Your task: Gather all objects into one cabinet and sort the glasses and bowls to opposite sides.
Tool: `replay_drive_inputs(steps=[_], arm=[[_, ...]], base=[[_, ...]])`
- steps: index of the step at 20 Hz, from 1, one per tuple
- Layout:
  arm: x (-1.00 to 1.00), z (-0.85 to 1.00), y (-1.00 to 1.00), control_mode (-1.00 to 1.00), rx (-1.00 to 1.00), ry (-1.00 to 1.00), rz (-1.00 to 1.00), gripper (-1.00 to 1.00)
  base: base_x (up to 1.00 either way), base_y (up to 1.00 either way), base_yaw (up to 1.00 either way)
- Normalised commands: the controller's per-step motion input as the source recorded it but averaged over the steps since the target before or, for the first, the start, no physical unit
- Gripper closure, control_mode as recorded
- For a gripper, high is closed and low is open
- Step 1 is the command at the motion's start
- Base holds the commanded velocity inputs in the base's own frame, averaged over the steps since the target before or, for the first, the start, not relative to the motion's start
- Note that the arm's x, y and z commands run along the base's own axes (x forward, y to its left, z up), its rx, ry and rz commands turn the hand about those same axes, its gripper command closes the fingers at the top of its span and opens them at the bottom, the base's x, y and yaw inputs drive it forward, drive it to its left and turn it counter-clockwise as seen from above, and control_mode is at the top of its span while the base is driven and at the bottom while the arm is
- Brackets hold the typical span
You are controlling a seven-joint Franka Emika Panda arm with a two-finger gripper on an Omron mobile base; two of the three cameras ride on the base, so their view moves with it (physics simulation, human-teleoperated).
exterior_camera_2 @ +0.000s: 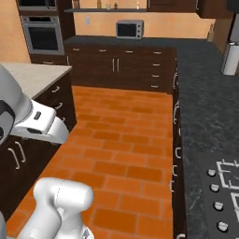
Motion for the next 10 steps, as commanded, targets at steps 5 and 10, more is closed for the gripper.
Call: replay_drive_inputs(steps=[5,10], arm=[[0.00,0.00,0.00,1.00,0.00,0.00,0.00,-1.00],[0.00,0.00,0.00,1.00,0.00,0.00,0.00,-1.00]], base=[[1.00,0.00,0.00],[1.00,0.00,0.00]])
